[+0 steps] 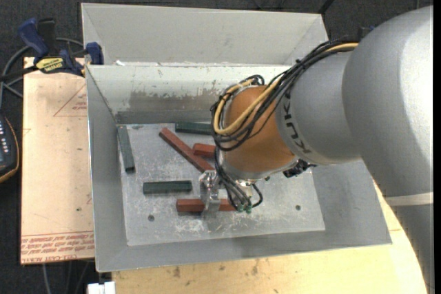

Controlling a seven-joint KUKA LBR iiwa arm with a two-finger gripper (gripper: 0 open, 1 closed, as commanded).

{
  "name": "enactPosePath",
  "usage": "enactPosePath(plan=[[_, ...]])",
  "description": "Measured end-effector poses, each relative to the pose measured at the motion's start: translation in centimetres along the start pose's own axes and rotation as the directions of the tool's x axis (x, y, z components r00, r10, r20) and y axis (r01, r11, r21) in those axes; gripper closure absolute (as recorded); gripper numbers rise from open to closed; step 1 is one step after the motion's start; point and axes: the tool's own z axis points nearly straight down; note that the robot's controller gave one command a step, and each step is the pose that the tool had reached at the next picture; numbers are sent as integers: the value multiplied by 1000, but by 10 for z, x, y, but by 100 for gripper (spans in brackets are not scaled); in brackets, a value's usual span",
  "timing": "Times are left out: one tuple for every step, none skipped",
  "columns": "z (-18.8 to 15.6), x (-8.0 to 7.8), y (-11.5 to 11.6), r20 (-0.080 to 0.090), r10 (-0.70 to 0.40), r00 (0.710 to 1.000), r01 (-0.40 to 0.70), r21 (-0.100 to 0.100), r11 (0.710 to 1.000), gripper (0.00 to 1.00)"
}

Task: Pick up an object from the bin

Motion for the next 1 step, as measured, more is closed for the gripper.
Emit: enactPosePath(plan=[[-131,-25,7,9,45,999,-45,-1,999,100]])
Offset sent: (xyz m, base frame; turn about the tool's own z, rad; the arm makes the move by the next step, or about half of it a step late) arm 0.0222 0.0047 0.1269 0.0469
